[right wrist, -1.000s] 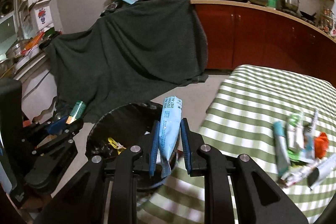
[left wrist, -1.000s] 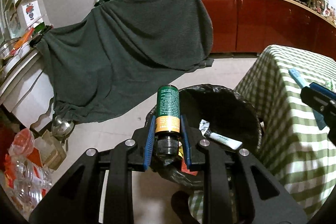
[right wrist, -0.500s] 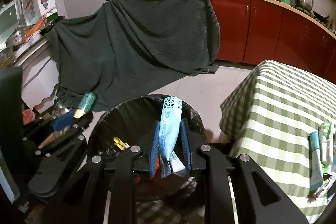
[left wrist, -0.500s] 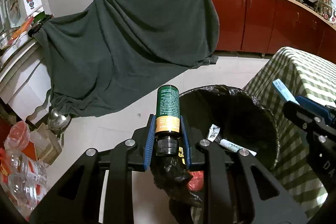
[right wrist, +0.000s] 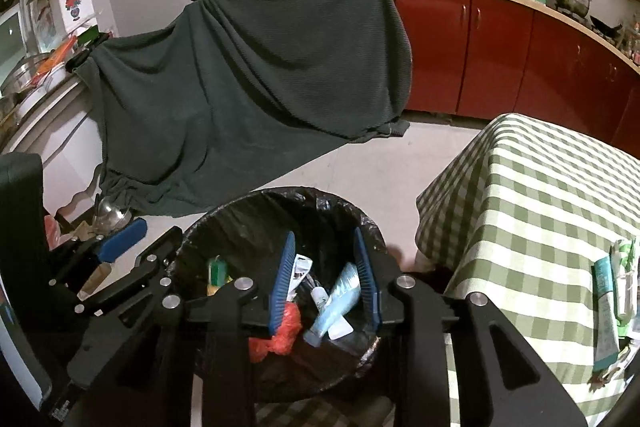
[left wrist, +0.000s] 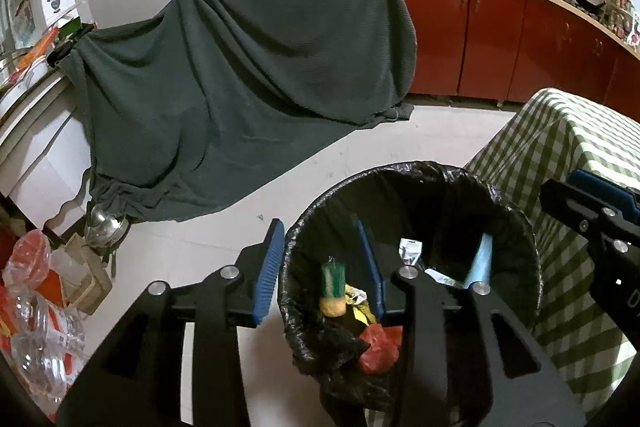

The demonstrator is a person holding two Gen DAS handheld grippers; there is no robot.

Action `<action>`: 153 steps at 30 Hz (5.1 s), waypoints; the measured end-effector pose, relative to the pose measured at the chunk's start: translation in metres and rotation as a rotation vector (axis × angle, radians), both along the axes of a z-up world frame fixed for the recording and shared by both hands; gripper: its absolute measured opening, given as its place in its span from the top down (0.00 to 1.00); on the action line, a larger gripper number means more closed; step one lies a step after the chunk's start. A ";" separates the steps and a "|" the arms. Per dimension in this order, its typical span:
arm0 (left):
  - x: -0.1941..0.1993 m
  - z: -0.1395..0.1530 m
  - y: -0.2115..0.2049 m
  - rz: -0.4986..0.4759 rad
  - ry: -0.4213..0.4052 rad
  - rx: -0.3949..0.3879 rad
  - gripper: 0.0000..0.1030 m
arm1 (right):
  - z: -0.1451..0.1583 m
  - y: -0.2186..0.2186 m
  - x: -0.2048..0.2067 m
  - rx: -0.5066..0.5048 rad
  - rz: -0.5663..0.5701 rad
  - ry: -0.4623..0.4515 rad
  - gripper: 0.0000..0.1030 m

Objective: Collect trash
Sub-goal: 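Move both tools back to the table toward the white milk powder tube, then grasp the white 'formula camel milk powder' tube with the right tool, then grasp the light blue toothpaste tube with the left tool while the right tool holds the milk tube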

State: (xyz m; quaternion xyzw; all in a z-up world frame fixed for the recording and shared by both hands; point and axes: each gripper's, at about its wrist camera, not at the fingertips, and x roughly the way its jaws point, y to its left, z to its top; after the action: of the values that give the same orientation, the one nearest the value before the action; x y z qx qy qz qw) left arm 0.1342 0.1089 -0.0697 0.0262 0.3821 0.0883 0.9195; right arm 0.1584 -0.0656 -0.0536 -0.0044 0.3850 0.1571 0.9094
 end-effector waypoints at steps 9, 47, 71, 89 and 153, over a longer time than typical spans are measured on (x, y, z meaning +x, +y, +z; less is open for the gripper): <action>-0.012 0.016 -0.010 -0.017 -0.026 -0.018 0.58 | 0.016 -0.025 -0.013 0.018 -0.037 -0.040 0.68; -0.049 0.035 -0.173 -0.289 -0.017 -0.084 0.52 | -0.002 -0.265 -0.074 -0.077 -0.589 -0.017 0.45; -0.050 0.031 -0.195 -0.332 -0.002 -0.087 0.51 | -0.013 -0.312 -0.105 -0.088 -0.633 0.061 0.49; -0.046 0.029 -0.230 -0.378 0.019 -0.076 0.45 | -0.013 -0.330 -0.111 -0.037 -0.595 0.074 0.83; -0.016 0.004 -0.314 -0.595 0.105 -0.036 0.86 | -0.014 -0.374 -0.121 0.034 -0.620 0.049 0.83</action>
State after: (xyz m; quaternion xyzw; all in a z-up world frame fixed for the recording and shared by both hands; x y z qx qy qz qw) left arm 0.1181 -0.2055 -0.0655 0.1253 0.4061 -0.1933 0.8843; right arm 0.0378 -0.4397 -0.0672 0.1321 0.3872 -0.1214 0.9044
